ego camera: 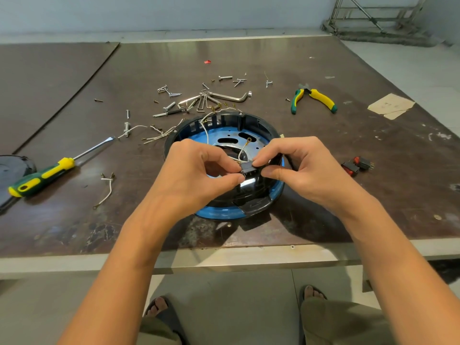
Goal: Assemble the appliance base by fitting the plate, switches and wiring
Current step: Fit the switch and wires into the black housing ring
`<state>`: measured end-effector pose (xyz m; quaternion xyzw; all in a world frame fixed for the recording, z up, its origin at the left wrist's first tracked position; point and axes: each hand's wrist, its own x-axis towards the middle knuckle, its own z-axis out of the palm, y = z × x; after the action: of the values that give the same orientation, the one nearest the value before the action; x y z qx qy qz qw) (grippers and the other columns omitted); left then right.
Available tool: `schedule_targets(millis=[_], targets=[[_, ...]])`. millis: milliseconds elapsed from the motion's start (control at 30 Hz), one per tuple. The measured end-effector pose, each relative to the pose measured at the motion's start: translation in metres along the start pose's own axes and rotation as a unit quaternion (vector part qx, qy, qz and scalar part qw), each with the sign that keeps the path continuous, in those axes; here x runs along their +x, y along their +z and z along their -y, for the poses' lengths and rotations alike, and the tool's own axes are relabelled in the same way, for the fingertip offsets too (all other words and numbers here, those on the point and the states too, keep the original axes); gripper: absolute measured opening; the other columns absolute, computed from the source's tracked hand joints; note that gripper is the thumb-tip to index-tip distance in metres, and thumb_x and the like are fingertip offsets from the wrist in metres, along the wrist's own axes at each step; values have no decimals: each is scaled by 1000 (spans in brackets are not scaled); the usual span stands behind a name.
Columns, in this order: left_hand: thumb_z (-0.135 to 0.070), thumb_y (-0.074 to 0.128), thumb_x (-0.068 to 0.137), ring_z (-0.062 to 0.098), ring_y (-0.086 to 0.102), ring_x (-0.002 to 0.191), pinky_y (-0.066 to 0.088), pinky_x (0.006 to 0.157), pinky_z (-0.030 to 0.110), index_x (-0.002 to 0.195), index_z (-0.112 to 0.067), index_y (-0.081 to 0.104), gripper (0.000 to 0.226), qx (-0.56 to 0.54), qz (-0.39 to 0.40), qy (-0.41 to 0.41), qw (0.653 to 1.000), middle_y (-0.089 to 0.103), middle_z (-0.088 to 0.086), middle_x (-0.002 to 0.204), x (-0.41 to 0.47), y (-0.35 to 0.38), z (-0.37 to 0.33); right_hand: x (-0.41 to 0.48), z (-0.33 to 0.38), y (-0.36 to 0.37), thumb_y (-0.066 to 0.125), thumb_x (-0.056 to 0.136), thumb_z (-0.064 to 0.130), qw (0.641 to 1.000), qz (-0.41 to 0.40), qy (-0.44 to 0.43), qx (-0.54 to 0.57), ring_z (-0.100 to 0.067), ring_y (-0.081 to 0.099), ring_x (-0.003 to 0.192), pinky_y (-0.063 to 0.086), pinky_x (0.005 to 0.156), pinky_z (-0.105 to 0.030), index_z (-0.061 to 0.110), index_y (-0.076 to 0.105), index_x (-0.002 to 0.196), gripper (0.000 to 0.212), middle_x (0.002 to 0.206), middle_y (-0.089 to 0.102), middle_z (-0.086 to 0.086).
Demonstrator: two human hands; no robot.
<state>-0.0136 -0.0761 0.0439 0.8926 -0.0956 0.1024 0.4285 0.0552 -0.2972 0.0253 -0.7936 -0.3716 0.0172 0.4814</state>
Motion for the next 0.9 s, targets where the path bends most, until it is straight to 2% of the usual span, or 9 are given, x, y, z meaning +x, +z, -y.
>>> schedule_targets(millis=[133, 433, 767, 900], targets=[[-20, 84, 76, 8, 71, 71, 59, 72, 29, 82, -17, 79, 8, -5, 5, -5, 1000, 75, -7, 78, -1, 2, -1, 0, 0, 0, 69, 86, -8, 1000, 2, 0, 4, -19, 68, 101, 56, 90, -45, 16, 74, 98, 28, 98, 74, 0], [-20, 83, 77, 12, 74, 75, 61, 76, 37, 84, -18, 81, 8, -34, 20, -36, 999, 77, -6, 81, -1, -1, 2, 1, 2, 1, 70, 86, -4, 1000, 3, -1, -16, -16, 68, 101, 54, 93, -46, 17, 75, 99, 25, 98, 74, 3], [-26, 78, 82, 10, 73, 75, 61, 74, 32, 85, -20, 79, 7, -18, 38, -30, 999, 76, -6, 80, 0, -3, 5, 1, 2, 3, 74, 85, 1, 1000, -3, -3, -13, -14, 69, 99, 57, 90, -41, 16, 76, 99, 20, 98, 75, 2], [-28, 78, 82, 12, 72, 76, 60, 73, 34, 85, -20, 79, 9, -15, 36, -8, 999, 75, -7, 80, -1, -3, 6, 1, 1, 1, 74, 84, 1, 1000, -5, -4, -10, -14, 69, 100, 56, 92, -42, 14, 77, 99, 20, 98, 75, 1]])
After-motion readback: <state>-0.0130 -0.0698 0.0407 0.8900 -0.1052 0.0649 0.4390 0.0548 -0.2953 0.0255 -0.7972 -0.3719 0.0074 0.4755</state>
